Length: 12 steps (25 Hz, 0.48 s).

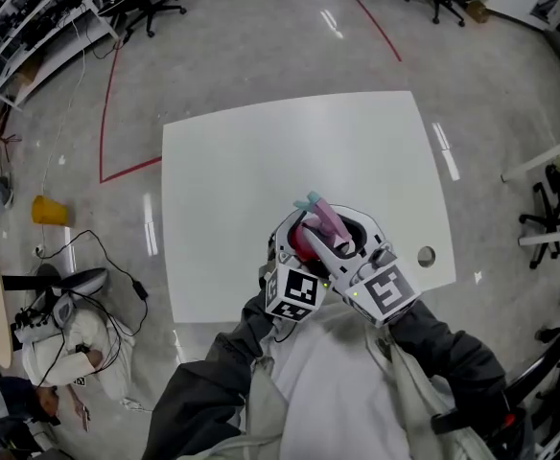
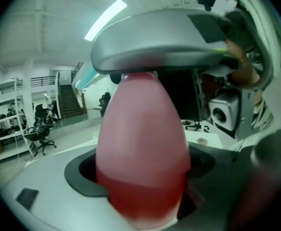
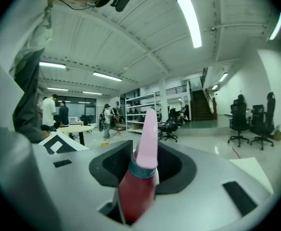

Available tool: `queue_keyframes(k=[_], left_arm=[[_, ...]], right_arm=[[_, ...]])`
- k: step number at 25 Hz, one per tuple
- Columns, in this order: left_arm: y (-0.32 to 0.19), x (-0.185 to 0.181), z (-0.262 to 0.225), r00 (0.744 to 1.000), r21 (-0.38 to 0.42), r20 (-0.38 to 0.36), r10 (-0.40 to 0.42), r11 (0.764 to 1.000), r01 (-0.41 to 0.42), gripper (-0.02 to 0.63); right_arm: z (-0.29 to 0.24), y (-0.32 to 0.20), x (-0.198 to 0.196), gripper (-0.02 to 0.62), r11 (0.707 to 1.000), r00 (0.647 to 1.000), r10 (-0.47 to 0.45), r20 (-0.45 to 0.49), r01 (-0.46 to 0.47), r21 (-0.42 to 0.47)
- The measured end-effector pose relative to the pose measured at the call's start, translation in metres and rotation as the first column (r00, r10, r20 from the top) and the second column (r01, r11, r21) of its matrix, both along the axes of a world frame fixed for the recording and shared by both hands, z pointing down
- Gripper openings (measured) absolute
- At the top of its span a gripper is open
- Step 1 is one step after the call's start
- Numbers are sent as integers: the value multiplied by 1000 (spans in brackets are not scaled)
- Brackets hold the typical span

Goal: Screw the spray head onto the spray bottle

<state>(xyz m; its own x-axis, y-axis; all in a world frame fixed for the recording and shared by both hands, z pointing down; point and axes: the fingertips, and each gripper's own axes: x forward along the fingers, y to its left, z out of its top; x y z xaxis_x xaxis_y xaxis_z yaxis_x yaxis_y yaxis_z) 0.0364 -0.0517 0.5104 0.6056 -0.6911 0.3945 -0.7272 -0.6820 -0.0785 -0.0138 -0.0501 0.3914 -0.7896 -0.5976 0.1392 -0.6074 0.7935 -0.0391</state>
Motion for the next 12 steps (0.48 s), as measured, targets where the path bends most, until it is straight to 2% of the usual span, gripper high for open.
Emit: queue_keyframes(k=[2, 4, 6, 9, 11, 12], left_arm=[[-4, -3, 5, 999, 0, 2, -54, 999, 54, 453], [-8, -4, 10, 997, 25, -27, -71, 997, 71, 453], [-12, -5, 17, 999, 89, -24, -46, 995, 48, 453], [-20, -4, 32, 1000, 177, 27, 7, 984, -11, 454], [-27, -4, 40, 1000, 189, 20, 22, 982, -26, 453], [-30, -4, 45, 1000, 170, 7, 26, 985, -26, 453]], right_arm=[[6, -5, -2, 126, 999, 999, 42, -19, -42, -17], [14, -5, -7, 127, 1000, 999, 14, -48, -14, -5], [24, -5, -8, 127, 999, 996, -28, -90, 31, 35], [41, -5, -7, 127, 995, 989, -78, -122, 85, 54], [49, -14, -6, 127, 995, 990, -78, -116, 85, 59], [52, -21, -6, 127, 994, 990, -67, -124, 77, 79]])
